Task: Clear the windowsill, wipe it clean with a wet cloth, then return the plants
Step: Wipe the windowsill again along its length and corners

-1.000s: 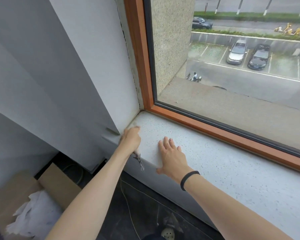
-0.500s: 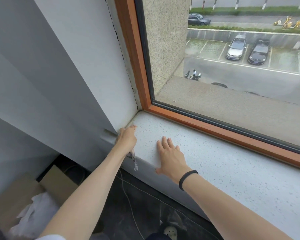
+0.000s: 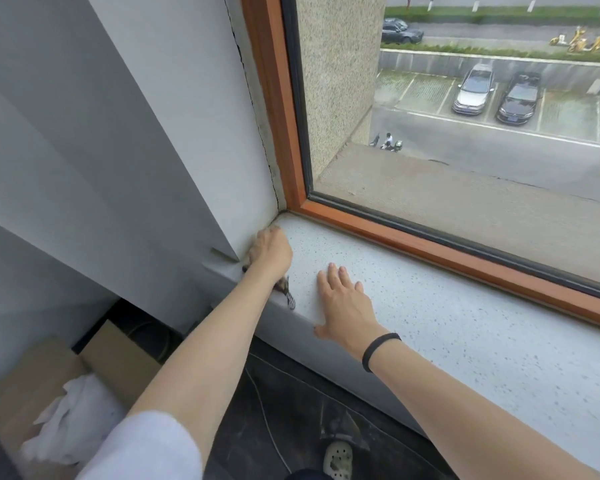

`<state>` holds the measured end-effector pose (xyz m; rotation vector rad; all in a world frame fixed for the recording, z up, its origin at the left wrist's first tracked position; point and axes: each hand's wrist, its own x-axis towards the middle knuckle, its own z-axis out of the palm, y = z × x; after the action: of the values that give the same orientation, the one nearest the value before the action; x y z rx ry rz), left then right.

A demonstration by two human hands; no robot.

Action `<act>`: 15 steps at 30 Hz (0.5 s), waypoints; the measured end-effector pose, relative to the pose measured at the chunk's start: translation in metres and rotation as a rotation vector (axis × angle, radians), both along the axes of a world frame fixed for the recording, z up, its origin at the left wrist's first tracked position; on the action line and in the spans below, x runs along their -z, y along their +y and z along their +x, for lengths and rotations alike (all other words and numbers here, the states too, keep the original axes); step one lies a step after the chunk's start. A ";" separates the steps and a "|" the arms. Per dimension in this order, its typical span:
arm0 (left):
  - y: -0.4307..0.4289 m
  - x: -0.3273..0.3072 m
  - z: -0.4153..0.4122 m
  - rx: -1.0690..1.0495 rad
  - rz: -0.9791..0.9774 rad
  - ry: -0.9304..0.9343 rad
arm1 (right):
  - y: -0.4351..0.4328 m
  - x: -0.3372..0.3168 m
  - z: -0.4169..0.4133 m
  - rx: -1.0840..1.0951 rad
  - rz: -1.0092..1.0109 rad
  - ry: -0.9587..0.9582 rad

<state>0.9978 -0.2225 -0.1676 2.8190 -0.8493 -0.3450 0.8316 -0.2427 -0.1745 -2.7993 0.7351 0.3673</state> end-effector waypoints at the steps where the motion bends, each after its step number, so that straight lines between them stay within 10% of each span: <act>1: -0.001 -0.001 -0.001 -0.010 0.000 0.009 | 0.001 -0.001 -0.001 -0.003 0.010 0.004; 15: 0.013 0.015 -0.008 0.158 -0.048 -0.055 | 0.000 0.002 -0.002 0.014 0.016 -0.023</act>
<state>0.9903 -0.2099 -0.1826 2.7354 -1.0811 -0.2661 0.8296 -0.2426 -0.1769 -2.7776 0.7426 0.3368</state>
